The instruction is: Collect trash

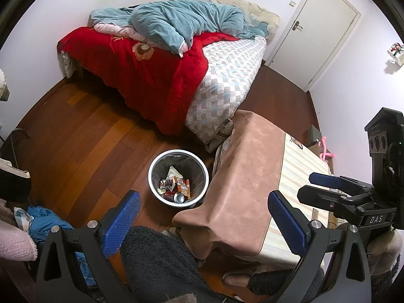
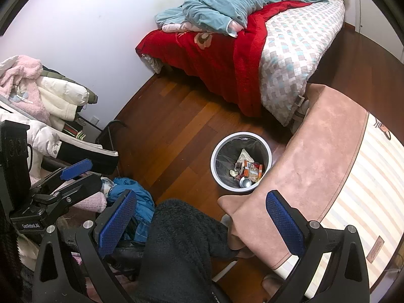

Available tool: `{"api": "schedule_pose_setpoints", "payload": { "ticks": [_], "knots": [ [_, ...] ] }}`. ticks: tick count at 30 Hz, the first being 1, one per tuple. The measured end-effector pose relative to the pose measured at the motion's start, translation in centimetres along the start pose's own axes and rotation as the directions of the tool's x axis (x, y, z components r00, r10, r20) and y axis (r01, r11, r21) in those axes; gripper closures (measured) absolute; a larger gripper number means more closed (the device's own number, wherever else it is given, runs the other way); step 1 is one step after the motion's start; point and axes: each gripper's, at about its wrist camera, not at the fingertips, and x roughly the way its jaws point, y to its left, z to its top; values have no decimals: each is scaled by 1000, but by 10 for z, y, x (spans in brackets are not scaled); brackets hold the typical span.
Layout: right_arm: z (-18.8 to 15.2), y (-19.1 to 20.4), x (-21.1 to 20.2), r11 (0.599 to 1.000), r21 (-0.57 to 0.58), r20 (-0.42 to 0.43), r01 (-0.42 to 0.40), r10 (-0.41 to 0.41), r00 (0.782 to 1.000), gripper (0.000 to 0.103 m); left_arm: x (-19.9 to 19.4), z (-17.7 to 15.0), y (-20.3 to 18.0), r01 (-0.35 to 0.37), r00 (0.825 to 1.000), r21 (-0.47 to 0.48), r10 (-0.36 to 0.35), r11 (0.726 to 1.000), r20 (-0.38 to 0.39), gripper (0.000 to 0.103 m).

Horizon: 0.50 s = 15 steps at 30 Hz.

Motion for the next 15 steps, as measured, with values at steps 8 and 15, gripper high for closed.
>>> {"api": "schedule_pose_setpoints", "payload": {
  "ticks": [8, 15],
  "knots": [
    [1, -1, 0, 1000, 5, 1, -1, 1, 1000, 0, 1, 1, 0, 0, 1000, 0, 0, 1000, 0, 0],
    [1, -2, 0, 1000, -1, 0, -2, 2, 1000, 0, 1, 1, 1, 2, 1000, 2, -2, 1000, -1, 0]
  ]
}}
